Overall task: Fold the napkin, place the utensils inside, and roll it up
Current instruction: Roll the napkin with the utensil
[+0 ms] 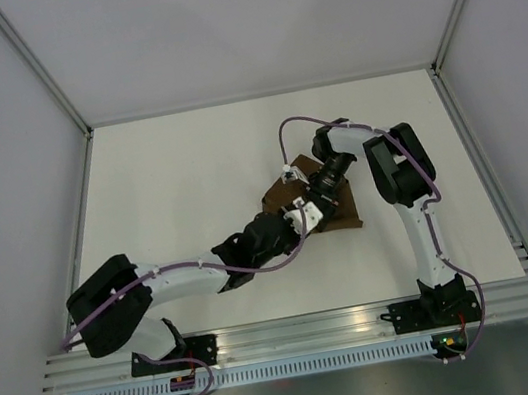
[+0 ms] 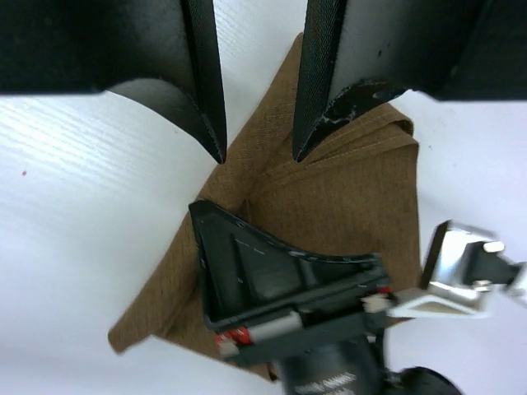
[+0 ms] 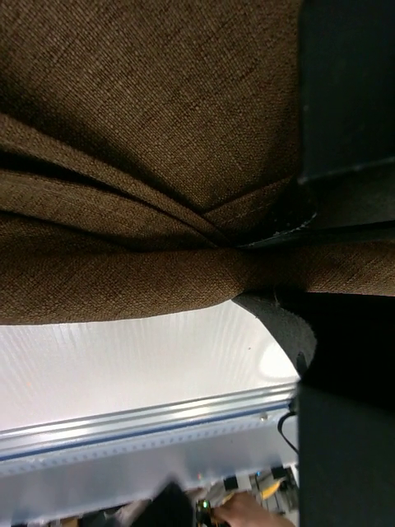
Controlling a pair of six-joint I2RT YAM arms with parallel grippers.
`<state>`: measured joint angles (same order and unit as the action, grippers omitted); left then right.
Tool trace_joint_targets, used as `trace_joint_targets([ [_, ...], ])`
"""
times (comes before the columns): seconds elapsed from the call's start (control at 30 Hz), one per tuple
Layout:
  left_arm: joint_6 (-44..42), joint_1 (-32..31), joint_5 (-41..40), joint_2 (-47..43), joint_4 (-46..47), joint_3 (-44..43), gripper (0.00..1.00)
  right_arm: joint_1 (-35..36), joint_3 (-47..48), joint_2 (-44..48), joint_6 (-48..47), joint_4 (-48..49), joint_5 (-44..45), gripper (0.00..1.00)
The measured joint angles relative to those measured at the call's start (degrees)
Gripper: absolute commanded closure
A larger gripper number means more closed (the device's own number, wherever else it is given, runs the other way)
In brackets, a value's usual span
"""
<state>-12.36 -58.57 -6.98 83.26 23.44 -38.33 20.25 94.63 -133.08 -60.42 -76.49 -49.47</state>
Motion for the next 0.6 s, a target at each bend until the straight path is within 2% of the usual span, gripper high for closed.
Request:
trace_joint_targets([
  [0.1, -5.4, -2.99, -3.8, 5.55, 1.07, -0.66, 0.55, -0.02, 1.95, -1.9, 0.79, -2.51, -0.26, 0.82],
  [0.23, -10.56, -4.63, -4.94, 11.74, 0.79, -1.6, 0.54, -0.02, 2.99, -3.1, 1.68, -4.37, -0.28, 0.82],
  [0.6, -15.93, -4.83, -4.48, 17.94, 2.19, -5.73, 0.53, -0.02, 4.83, -5.03, 2.78, -6.75, -0.26, 0.82],
])
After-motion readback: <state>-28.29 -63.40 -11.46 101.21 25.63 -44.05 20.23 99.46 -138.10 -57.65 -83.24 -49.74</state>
